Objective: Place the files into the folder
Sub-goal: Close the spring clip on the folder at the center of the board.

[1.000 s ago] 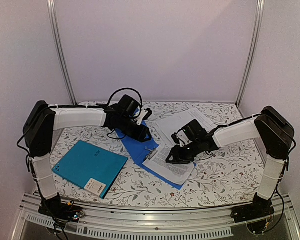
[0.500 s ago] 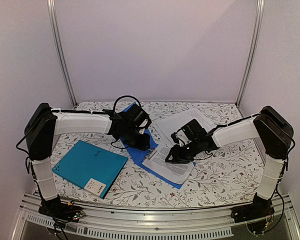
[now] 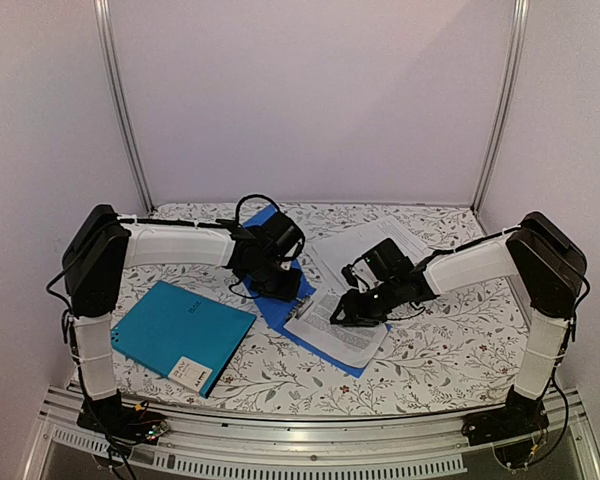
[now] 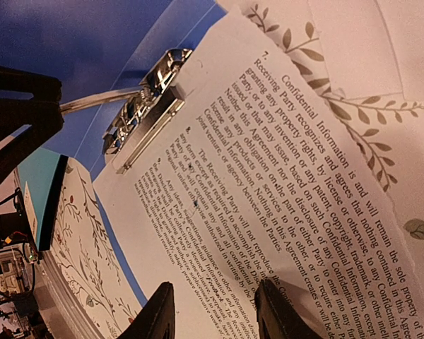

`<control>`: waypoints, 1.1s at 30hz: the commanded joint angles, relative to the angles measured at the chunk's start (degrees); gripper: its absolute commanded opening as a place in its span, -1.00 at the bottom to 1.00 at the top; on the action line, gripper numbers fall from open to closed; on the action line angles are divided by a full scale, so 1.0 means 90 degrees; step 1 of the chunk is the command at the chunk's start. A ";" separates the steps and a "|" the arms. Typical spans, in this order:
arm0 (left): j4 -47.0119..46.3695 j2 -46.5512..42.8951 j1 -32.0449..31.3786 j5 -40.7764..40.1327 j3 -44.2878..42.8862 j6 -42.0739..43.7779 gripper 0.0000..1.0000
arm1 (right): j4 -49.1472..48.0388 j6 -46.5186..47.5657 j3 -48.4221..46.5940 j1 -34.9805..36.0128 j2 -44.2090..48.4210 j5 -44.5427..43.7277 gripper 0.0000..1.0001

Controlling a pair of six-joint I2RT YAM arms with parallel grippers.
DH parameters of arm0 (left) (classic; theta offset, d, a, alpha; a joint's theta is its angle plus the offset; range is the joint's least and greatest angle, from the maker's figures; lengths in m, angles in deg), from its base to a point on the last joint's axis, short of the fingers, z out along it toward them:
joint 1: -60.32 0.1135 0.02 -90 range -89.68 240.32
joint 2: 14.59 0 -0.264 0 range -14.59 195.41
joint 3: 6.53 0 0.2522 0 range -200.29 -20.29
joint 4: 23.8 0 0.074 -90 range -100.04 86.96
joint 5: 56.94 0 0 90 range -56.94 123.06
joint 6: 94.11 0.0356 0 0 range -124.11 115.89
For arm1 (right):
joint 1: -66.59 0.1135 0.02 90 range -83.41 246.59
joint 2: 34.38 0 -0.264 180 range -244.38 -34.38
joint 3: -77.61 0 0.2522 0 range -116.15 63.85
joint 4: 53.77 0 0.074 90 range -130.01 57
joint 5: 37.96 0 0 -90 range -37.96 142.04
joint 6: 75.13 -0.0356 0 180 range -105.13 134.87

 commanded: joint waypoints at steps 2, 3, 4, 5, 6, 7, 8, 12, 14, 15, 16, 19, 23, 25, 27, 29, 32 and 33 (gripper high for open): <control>0.0195 -0.0004 0.0012 -0.0086 -0.0161 -0.0088 -0.53 | 0.0573 -0.0003 0.0304 -0.0005 -0.0406 -0.0396 -0.18; 0.0191 -0.0023 0.0012 -0.0093 -0.0146 -0.0094 -0.54 | 0.0563 -0.0003 0.0306 -0.0005 -0.0407 -0.0391 -0.18; 0.0192 -0.0029 0.0012 -0.0099 -0.0136 -0.0095 -0.54 | 0.0561 -0.0007 0.0307 -0.0007 -0.0407 -0.0387 -0.18; 0.0198 -0.0039 0.0012 -0.0102 -0.0126 -0.0105 -0.54 | 0.0563 -0.0009 0.0308 -0.0006 -0.0407 -0.0386 -0.18; 0.0189 -0.0041 0.0012 -0.0105 -0.0121 -0.0113 -0.53 | 0.0557 -0.0012 0.0307 -0.0001 -0.0414 -0.0386 -0.18; 0.0171 -0.0041 0.0012 -0.0105 -0.0120 -0.0123 -0.50 | 0.0545 -0.0013 0.0307 -0.0004 -0.0416 -0.0380 -0.18; 0.0162 -0.0038 0.0012 -0.0093 -0.0136 -0.0111 -0.47 | 0.0552 -0.0018 0.0307 0.0001 -0.0416 -0.0377 -0.18; 0.0130 -0.0014 0.0012 -0.0107 -0.0195 -0.0105 -0.43 | 0.0552 -0.0013 0.0308 0.0007 -0.0409 -0.0376 -0.18; 0.0125 -0.0030 0.0012 -0.0129 -0.0217 -0.0102 -0.43 | 0.0558 -0.0015 0.0307 0.0006 -0.0406 -0.0376 -0.18; 0.0116 -0.0040 0.0012 -0.0136 -0.0223 -0.0106 -0.43 | 0.0558 -0.0013 0.0309 0.0004 -0.0406 -0.0376 -0.18; 0.0126 -0.0042 0.0012 -0.0143 -0.0241 -0.0095 -0.43 | 0.0560 -0.0020 0.0315 0.0004 -0.0399 -0.0376 -0.18; 0.0123 -0.0029 0.0012 -0.0166 -0.0288 -0.0090 -0.44 | 0.0558 -0.0028 0.0317 0.0004 -0.0390 -0.0376 -0.18; 0.0140 0.0040 0.0012 -0.0168 -0.0353 -0.0065 -0.49 | 0.0558 -0.0039 0.0317 0.0004 -0.0397 -0.0367 -0.18; 0.0154 0.0065 0.0012 -0.0178 -0.0364 -0.0053 -0.51 | 0.0563 -0.0033 0.0316 0.0005 -0.0387 -0.0366 -0.18; 0.0154 0.0066 0.0021 -0.0203 -0.0341 -0.0038 -0.54 | 0.0557 -0.0032 0.0316 0.0004 -0.0387 -0.0366 -0.18; 0.0160 0.0061 0.0022 -0.0216 -0.0334 -0.0025 -0.59 | 0.0562 -0.0037 0.0316 0.0016 -0.0392 -0.0366 -0.18; 0.0194 0.0066 0.0022 -0.0219 -0.0326 -0.0012 -0.62 | 0.0551 -0.0037 0.0309 0.0019 -0.0397 -0.0357 -0.19; 0.0207 0.0066 0.0022 -0.0235 -0.0330 -0.0003 -0.63 | 0.0553 -0.0041 0.0302 0.0013 -0.0411 -0.0357 -0.18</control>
